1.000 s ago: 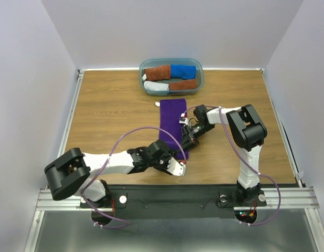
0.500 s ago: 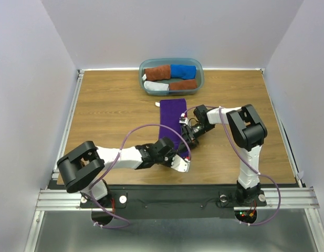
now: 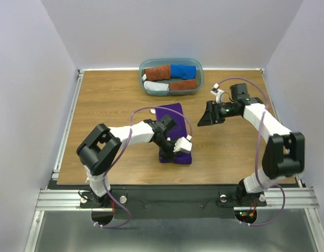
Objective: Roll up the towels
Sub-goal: Roll the towel
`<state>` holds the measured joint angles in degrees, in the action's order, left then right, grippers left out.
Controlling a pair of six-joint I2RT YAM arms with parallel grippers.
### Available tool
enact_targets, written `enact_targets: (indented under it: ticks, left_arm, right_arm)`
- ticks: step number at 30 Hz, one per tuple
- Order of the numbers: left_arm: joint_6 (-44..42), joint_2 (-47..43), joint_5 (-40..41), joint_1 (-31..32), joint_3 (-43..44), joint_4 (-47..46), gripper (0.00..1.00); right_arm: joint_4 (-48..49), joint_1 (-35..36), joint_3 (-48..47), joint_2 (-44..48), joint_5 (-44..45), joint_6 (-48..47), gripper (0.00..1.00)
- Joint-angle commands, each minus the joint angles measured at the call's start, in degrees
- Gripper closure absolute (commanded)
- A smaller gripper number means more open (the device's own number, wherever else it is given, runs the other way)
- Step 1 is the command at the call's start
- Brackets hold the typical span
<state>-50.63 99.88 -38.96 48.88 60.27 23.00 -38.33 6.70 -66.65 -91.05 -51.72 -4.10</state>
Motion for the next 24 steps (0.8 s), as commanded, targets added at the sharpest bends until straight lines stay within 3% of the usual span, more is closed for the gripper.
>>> enact_targets:
  ticks: [1,6,9,11,13,18,24]
  left_arm:
    - [-0.3,6.6,-11.2,-4.7,5.2,14.5,0.83]
    - [-3.7,15.2,-18.1,-7.7,12.0,22.9,0.83]
    - [-5.6,20.5,-20.4,-9.2,15.2,27.2,0.83]
    - [-6.1,23.5,-21.0,-10.2,16.5,28.8,0.83]
    - [-6.1,26.1,-21.2,-10.7,18.4,29.3,0.83]
    - [-5.5,30.3,-19.6,-12.2,22.1,31.6,0.81]
    - [-5.1,33.2,-17.6,-13.7,24.2,33.1,0.81]
  right_arm:
    - [0.9,0.2,2.8,11.3,5.6,-7.1,0.18]
    - [-8.0,0.3,2.9,19.5,7.3,-17.8,0.0]
    - [-12.5,3.7,3.5,21.9,10.1,-22.7,0.0]
    - [-12.5,9.9,5.4,22.6,14.1,-23.6,0.03]
    - [-9.7,14.4,7.4,23.8,20.7,-23.5,0.07]
    - [-3.5,23.7,10.0,21.7,28.0,-25.1,0.11]
    - [10.1,37.4,12.7,18.1,39.7,-24.4,0.16]
